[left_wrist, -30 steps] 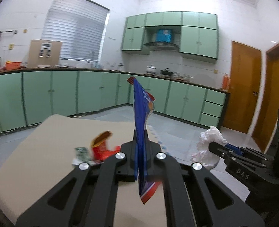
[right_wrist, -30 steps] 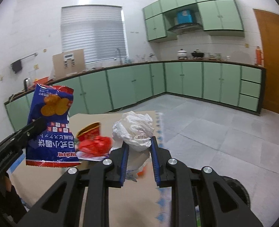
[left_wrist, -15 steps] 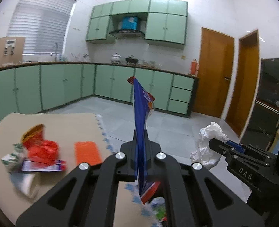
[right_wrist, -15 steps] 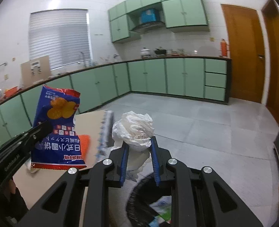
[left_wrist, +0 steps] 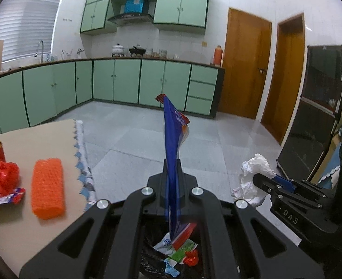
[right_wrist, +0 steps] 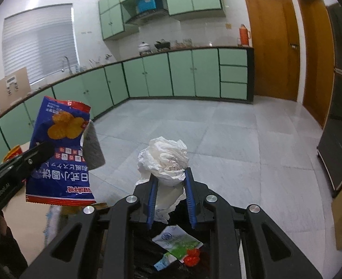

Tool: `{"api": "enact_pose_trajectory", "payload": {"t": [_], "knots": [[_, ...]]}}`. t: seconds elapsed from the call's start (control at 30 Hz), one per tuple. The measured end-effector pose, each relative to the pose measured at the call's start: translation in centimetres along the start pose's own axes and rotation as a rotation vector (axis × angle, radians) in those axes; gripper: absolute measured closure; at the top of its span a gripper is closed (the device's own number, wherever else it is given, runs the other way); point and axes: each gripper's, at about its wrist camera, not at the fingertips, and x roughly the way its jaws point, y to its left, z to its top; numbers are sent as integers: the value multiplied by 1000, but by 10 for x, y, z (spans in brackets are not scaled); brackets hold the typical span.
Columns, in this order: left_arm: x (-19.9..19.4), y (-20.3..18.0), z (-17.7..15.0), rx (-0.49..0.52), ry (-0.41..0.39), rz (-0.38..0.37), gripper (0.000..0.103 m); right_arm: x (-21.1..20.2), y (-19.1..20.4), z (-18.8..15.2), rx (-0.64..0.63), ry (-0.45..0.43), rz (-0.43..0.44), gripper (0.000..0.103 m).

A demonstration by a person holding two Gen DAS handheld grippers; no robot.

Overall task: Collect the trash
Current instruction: 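Open both grippers over the black bin to drop the chip bag and white paper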

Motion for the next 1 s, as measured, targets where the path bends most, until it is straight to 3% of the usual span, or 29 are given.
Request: {"api": "enact_pose_trajectory", "payload": {"t": [0.3,0.5,0.53,0.6,0.7,0.8,1.0], "knots": [[61,-13,-11,0,135,1,100,43,-33,-23,66,98,-51,80],[81,-16,-19,18,194,-16,93,60,-53,-33,98,138,-79,71],[82,-16,-18,17,194,-18,89,60,-55,-34,103,141,-81,68],[82,-14,-16,6,190,-22,70,60,-55,-33,105,138,-90,60],[76,-12,-10,-17,178,-33,64,56,-54,-31,114,128,-103,45],[70,-9,-5,-29,169,-35,63,52,-55,-28,123,118,-103,42],[34,13,13,-76,93,-9,49,24,-38,-16,119,37,-102,18]]}}
